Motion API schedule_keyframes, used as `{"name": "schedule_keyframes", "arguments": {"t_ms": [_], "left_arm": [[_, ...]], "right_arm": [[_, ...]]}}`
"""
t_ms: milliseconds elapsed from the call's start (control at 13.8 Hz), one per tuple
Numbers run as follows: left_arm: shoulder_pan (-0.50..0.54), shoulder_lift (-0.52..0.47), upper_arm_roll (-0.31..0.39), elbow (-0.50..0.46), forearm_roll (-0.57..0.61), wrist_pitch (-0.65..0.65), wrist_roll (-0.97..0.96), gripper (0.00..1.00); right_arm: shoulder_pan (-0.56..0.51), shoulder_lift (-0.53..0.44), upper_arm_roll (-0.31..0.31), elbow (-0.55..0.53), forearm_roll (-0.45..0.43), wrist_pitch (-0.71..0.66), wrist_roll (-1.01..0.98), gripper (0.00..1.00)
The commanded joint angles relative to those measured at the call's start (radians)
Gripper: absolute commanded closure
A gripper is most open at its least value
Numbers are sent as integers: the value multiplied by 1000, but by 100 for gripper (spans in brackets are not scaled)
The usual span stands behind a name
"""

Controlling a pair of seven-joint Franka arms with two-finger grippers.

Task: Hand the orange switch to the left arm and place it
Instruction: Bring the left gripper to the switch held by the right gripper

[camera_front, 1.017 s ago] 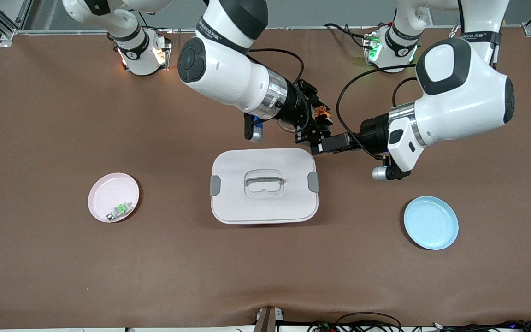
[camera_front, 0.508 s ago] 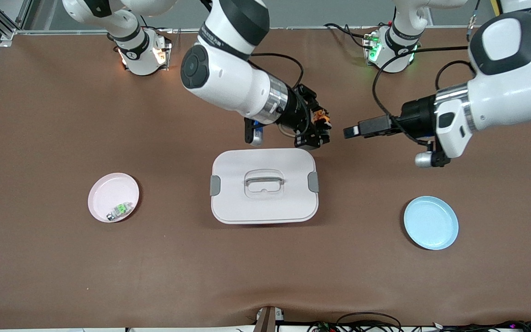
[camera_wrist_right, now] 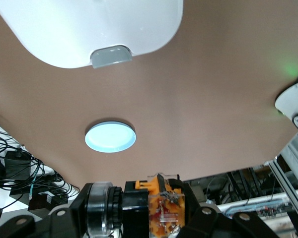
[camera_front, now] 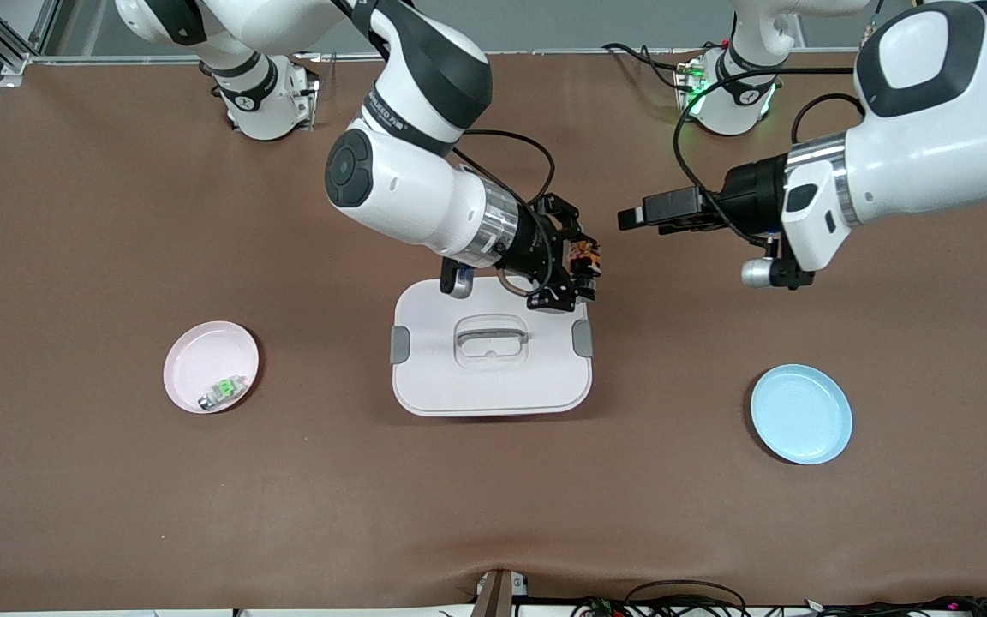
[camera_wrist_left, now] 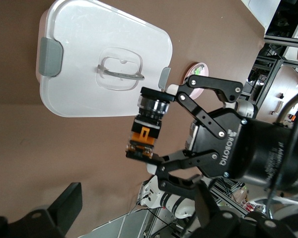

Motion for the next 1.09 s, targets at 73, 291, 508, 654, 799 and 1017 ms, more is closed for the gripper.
{"name": "schedule_keyframes", "arguments": {"t_ms": [73, 291, 508, 654, 799, 1017], "left_arm": [[-35, 40, -6, 13, 36, 81, 4, 0], [-38, 64, -6, 46, 36, 84, 2, 0], [-40, 75, -6, 46, 36, 89, 1, 0], [-55, 75, -6, 36, 44, 84, -4, 0], [-56, 71, -6, 24, 55, 64, -12, 0], [-56, 65, -6, 22, 82, 25, -18, 0]], "right_arm": [[-13, 9, 30, 27, 49, 2, 30, 100], [-6, 8, 49, 31, 63, 22, 68, 100], [-13, 6, 70, 66, 64, 21, 118, 100], [-38, 6, 93, 74, 76, 25, 142, 100], [-53, 6, 97, 74, 99, 22, 147, 100], [-55, 6, 97, 74, 103, 25, 148, 100]]}}
